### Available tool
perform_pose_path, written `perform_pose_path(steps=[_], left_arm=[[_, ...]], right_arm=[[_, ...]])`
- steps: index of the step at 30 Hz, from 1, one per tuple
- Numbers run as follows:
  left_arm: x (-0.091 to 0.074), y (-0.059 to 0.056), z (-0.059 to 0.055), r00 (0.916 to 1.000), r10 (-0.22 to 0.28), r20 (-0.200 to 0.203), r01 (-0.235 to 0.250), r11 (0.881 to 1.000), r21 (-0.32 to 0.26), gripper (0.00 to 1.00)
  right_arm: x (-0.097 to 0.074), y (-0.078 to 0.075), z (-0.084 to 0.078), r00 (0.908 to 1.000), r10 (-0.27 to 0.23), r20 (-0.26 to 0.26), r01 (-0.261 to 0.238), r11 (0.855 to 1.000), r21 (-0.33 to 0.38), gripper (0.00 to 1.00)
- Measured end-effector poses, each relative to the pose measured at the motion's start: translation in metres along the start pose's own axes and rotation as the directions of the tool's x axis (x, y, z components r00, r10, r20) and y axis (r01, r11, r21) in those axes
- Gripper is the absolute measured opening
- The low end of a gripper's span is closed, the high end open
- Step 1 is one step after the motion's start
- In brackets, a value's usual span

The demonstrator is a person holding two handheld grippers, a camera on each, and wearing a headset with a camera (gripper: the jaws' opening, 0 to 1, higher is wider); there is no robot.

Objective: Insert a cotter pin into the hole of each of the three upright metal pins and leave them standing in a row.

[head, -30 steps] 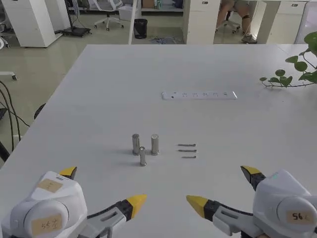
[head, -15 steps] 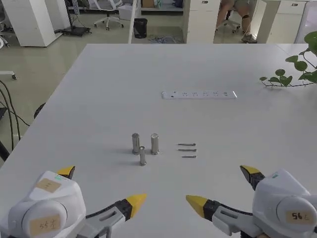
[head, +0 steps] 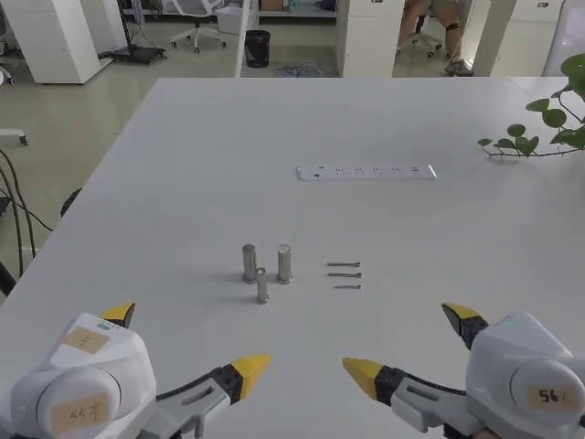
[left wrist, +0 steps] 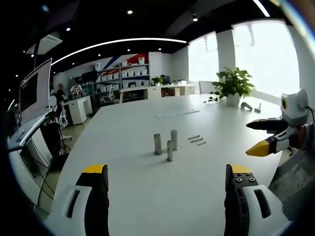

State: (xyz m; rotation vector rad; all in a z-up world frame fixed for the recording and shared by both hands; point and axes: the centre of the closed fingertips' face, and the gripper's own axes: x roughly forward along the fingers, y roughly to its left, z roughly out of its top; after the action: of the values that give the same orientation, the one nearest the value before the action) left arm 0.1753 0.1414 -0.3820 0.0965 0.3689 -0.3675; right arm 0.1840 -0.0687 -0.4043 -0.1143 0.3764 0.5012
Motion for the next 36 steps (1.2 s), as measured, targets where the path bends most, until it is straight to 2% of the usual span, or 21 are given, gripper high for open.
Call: perform_pose_path(steps=[14, 26, 36], left_arm=[[0.001, 0.001, -0.001, 1.0000, -0.002, -0.003, 0.002, 1.000, 0.001, 0.99], [0.004, 0.001, -0.001, 0.9999, -0.007, -0.013, 0.007, 1.000, 0.004, 0.98], [0.012, 0.004, -0.001, 0.9997, -0.016, -0.019, 0.017, 1.000, 0.014, 0.92]], right_arm=[[0.000, 0.001, -0.002, 0.9999, 0.004, -0.011, -0.004, 1.000, 0.003, 0.87], [0.000, 0.006, -0.004, 0.9994, 0.026, -0.022, -0.026, 1.000, 0.005, 0.86], [-0.003, 0.002, -0.005, 0.9993, 0.019, -0.033, -0.017, 0.999, 0.034, 0.83]])
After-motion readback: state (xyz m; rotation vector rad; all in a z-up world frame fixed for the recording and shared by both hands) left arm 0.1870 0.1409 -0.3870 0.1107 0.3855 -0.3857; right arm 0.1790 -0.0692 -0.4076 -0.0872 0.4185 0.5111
